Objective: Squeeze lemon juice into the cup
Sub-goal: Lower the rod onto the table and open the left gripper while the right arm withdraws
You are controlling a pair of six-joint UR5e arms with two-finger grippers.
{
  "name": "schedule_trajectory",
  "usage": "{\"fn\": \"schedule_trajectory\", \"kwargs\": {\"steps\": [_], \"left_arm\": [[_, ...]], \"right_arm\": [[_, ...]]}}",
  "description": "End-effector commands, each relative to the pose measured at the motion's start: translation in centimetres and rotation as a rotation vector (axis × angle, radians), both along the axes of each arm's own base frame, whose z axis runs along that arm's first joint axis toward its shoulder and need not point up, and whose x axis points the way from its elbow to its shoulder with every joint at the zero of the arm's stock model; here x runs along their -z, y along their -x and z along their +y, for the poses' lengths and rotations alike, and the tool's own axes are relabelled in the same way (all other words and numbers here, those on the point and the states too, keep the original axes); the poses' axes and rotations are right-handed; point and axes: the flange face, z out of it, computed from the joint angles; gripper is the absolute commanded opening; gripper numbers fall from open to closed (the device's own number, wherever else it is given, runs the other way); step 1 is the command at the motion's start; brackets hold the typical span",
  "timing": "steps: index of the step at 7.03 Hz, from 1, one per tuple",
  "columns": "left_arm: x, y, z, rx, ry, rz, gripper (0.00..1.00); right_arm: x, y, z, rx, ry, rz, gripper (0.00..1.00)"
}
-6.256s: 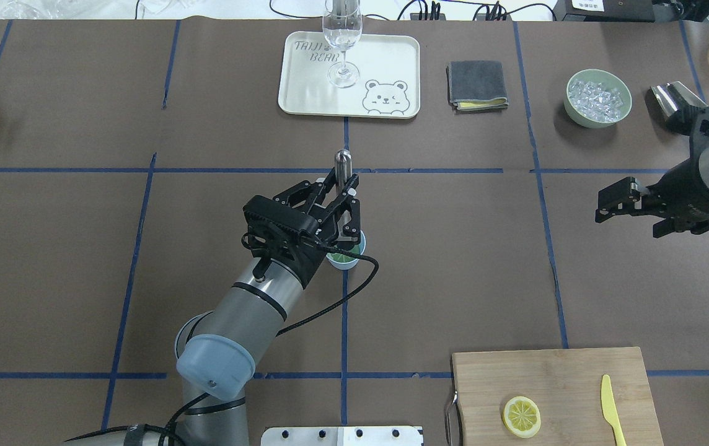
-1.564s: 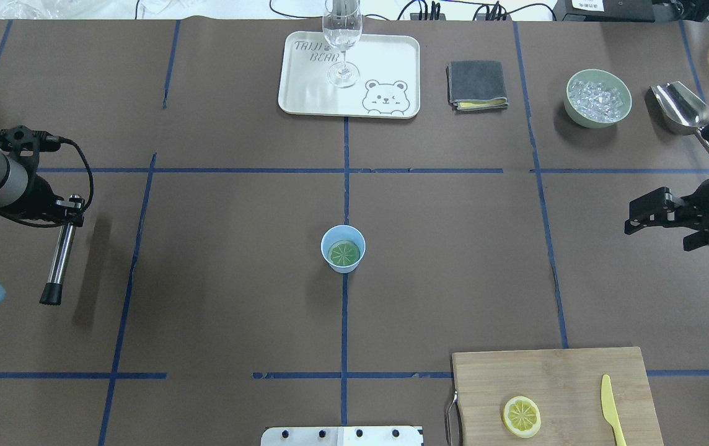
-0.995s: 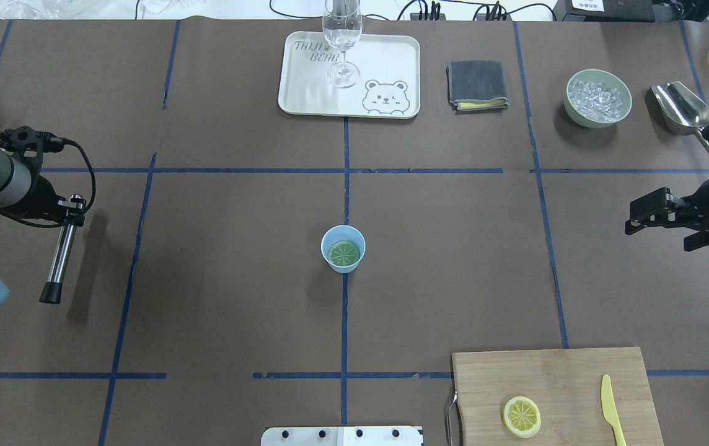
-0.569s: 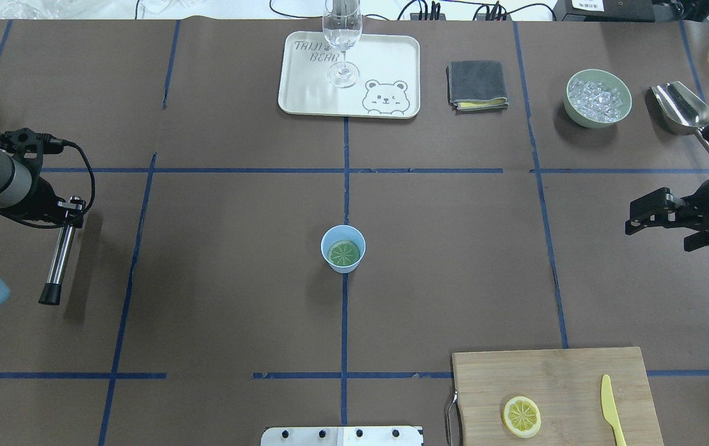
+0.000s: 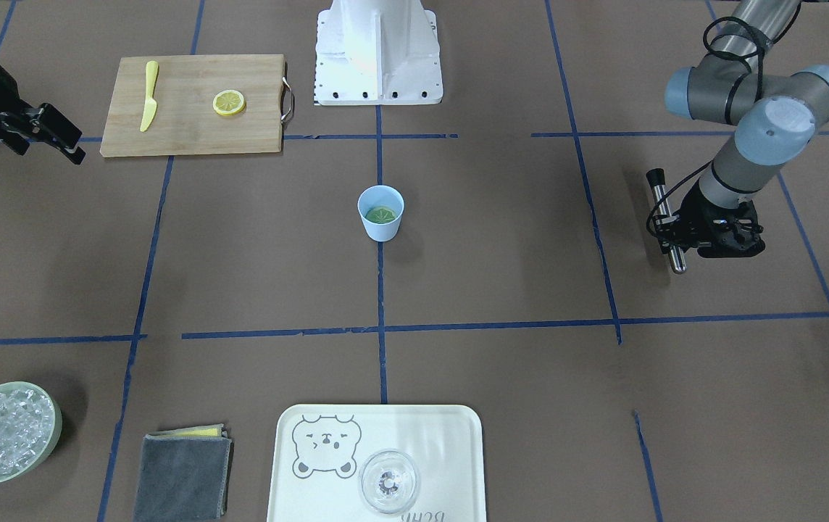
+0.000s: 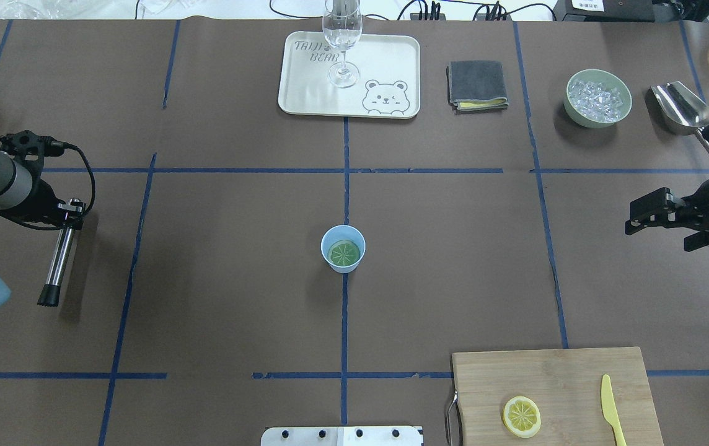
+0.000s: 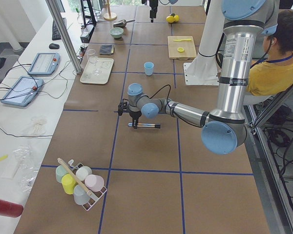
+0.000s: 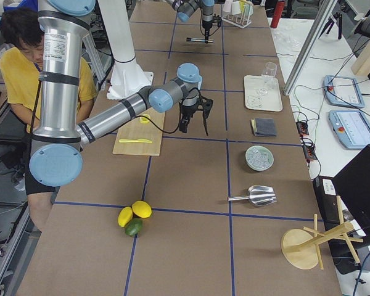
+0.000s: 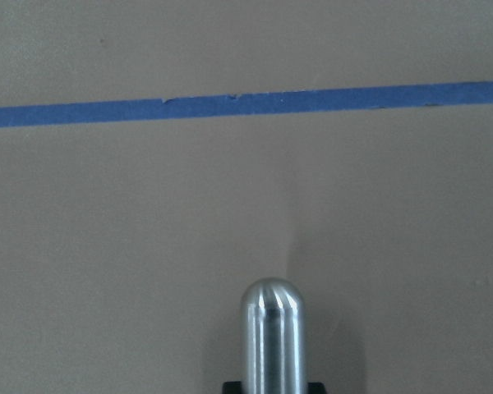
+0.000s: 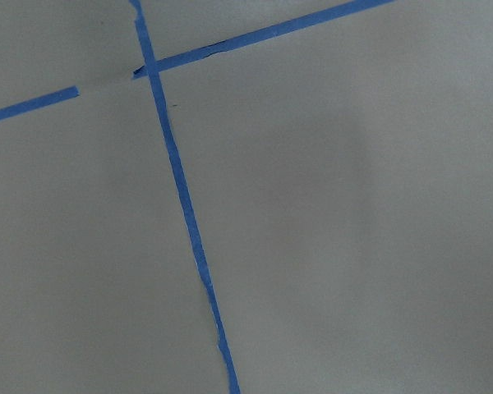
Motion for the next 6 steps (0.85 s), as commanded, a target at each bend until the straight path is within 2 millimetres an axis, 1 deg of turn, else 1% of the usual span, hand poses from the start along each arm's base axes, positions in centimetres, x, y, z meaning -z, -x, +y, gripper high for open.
{"fn": "schedule_trajectory", "kwargs": {"steps": [1,2,3,4,5,6], "left_arm": [[-0.22,-0.32,0.00,-0.004,0.000,-0.004,0.00],[-0.15,-0.36,-0.03,-0.005,0.001,-0.003,0.00],[-0.09,-0.35,-0.03,-0.004,0.000,-0.004,0.05],[-0.18,-0.42,0.00,-0.004,0.001,-0.006,0.43],[-0.26,-0.39,0.05,-0.005,0.003,-0.006,0.47],[-0.19,-0.42,0.01,-0.005,0.003,-0.006,0.49]], "right_arm": [[-0.01,0.00,0.01,0.000,0.002,0.000,1.00],[0.06,-0.01,0.03,0.000,0.001,-0.001,1.00],[0.06,-0.01,0.03,0.000,0.001,-0.001,1.00],[0.14,-0.03,0.05,0.000,-0.001,-0.002,1.00],[0.14,-0.03,0.05,0.000,-0.001,-0.002,1.00],[0.21,-0.04,0.08,0.000,-0.002,-0.003,1.00]]}}
